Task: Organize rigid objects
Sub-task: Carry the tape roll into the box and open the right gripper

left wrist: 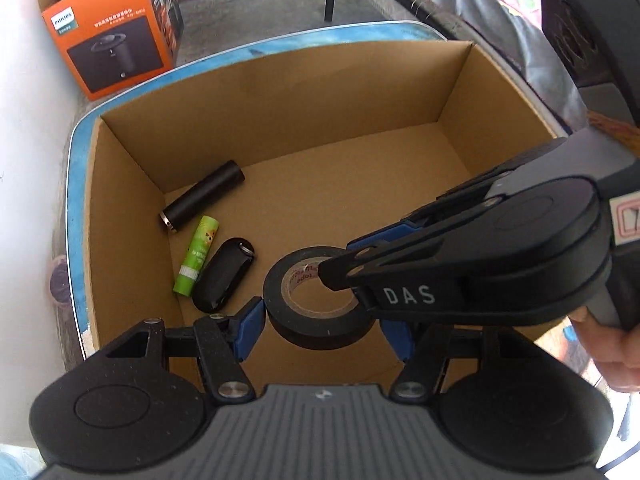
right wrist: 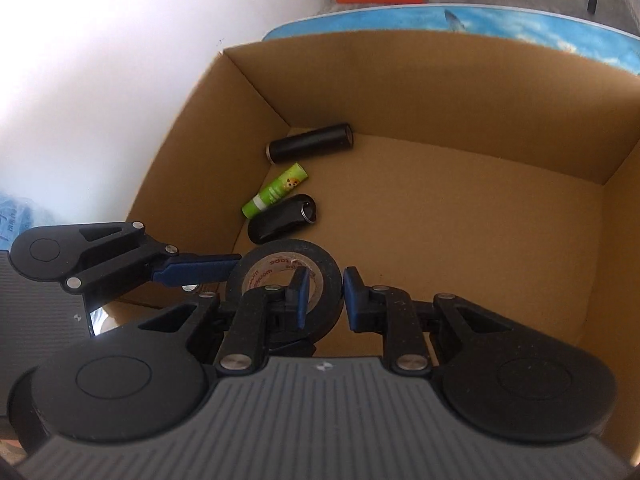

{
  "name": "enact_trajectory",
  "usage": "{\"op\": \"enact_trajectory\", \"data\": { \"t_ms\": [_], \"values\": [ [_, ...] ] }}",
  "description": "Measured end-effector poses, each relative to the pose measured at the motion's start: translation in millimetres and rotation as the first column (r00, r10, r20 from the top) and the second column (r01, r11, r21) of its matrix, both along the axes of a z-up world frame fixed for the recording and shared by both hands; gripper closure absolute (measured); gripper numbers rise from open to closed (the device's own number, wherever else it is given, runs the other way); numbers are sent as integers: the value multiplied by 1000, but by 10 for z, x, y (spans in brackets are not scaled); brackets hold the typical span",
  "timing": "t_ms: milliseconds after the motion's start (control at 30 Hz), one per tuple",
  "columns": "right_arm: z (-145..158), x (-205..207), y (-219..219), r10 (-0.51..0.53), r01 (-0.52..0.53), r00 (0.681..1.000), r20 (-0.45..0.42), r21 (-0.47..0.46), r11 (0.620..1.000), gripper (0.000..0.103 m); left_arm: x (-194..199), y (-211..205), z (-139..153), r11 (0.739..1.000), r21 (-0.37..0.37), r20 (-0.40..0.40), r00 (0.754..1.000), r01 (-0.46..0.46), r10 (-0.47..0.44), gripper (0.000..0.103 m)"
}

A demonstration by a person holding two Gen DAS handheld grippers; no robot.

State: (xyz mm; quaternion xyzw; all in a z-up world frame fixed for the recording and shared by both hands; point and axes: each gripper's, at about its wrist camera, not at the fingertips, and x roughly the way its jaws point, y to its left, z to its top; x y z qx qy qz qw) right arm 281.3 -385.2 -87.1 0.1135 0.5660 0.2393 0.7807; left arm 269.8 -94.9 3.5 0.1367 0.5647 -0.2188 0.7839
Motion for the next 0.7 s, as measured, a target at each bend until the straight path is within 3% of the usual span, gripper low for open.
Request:
{"op": "enact_trajectory", "data": {
  "t_ms": [300,400,533,700],
  "values": [
    [-200,240,83,-13,19,992,-129,41,999,84,152,-62,-106,998,70,-35,999,1,2,37],
    [-194,259,104,-14,20,992,-123,46,999,83,148,-43,-51,998,57,-25,1000,-9,10,37],
    [-135,212,39,-33,46,994,-107,125,991,83,59,0,120,1000,21,28,999,-16,15,37],
    [203,-102,-240,-97,93,995,4,232,968,83,-259,149,556,995,-92,140,990,-22,34,35]
  ]
}}
